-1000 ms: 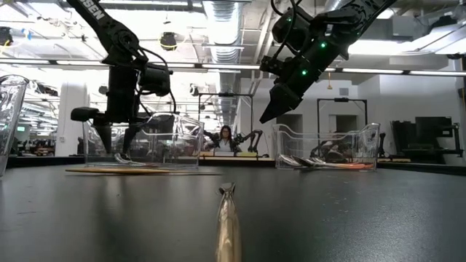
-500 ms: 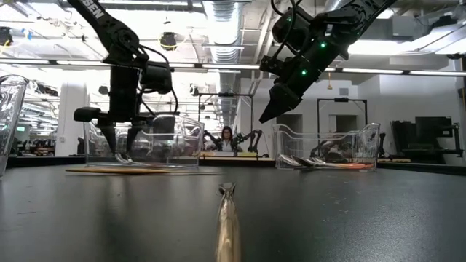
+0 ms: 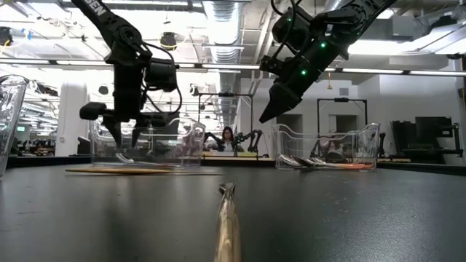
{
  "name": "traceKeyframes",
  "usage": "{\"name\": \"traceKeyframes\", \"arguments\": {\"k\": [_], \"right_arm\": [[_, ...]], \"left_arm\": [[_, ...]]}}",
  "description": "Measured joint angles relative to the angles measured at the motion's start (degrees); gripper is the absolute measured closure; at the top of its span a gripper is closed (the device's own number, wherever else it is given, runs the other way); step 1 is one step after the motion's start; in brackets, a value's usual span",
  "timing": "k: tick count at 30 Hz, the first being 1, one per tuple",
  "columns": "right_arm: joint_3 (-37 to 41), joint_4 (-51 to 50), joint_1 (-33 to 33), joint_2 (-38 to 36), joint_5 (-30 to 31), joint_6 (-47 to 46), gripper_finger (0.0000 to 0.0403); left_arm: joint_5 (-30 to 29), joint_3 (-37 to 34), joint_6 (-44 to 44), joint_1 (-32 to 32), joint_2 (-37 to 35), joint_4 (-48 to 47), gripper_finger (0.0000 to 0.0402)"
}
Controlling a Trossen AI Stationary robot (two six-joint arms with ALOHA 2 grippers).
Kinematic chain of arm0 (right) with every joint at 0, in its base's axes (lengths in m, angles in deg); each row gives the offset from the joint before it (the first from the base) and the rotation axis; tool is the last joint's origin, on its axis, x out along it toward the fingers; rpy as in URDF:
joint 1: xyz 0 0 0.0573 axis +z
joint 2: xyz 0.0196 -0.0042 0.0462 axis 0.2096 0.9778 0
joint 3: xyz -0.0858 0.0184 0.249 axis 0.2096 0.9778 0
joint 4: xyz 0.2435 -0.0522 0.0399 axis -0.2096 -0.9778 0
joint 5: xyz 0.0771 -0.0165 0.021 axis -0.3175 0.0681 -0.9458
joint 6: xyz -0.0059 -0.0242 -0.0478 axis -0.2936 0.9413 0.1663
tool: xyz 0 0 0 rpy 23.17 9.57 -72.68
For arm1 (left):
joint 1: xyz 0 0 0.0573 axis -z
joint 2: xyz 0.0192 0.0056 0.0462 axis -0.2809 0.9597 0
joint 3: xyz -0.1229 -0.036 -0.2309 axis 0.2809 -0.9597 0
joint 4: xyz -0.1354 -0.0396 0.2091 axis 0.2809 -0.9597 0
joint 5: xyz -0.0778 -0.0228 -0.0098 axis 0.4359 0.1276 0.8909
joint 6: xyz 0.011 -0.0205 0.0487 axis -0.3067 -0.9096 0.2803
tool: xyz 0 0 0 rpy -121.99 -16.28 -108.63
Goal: Sort silverware by color (type)
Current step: Remove the silver and orange spoon from the top left transparent bin
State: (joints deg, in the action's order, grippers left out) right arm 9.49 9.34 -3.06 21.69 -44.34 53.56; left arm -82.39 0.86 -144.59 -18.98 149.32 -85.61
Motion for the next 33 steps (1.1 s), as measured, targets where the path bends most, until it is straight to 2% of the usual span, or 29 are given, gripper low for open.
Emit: {"name": "traceKeyframes", "arguments": {"k": [5,9,14,18,20,22,27,33], "right_arm": [[0.0,-0.2,0.0,0.0,0.0,0.0,0.028],[0.0,0.0,0.0,0.0,0.0,-0.1,0.028],[0.0,1.2,0.0,0.0,0.0,-0.6,0.028],[0.0,1.8,0.0,0.0,0.0,-1.4,0.028],[0.0,2.1,0.0,0.0,0.0,-1.6,0.028],[0.0,2.1,0.0,0.0,0.0,-1.6,0.028],[0.0,2.0,0.0,0.0,0.0,-1.6,0.028],[0.0,2.0,0.0,0.0,0.0,-1.5,0.028]], "left_arm": [[-6.1,4.6,11.4,0.9,0.0,-4.2,0.028],[-5.6,9.0,22.3,1.1,-0.1,-5.1,0.0288],[-1.8,11.0,18.6,-0.8,-0.1,-5.6,0.0294],[1.2,9.4,6.9,-3.2,-0.1,-5.3,0.0301],[2.2,8.0,4.0,-3.2,-0.1,-3.2,0.0305],[2.8,7.1,4.2,-2.6,-0.1,-0.7,0.0308],[1.0,6.8,4.8,-1.0,-0.1,-3.3,0.0325],[0.0,6.8,11.8,1.0,-0.1,-2.9,0.0354]]}}
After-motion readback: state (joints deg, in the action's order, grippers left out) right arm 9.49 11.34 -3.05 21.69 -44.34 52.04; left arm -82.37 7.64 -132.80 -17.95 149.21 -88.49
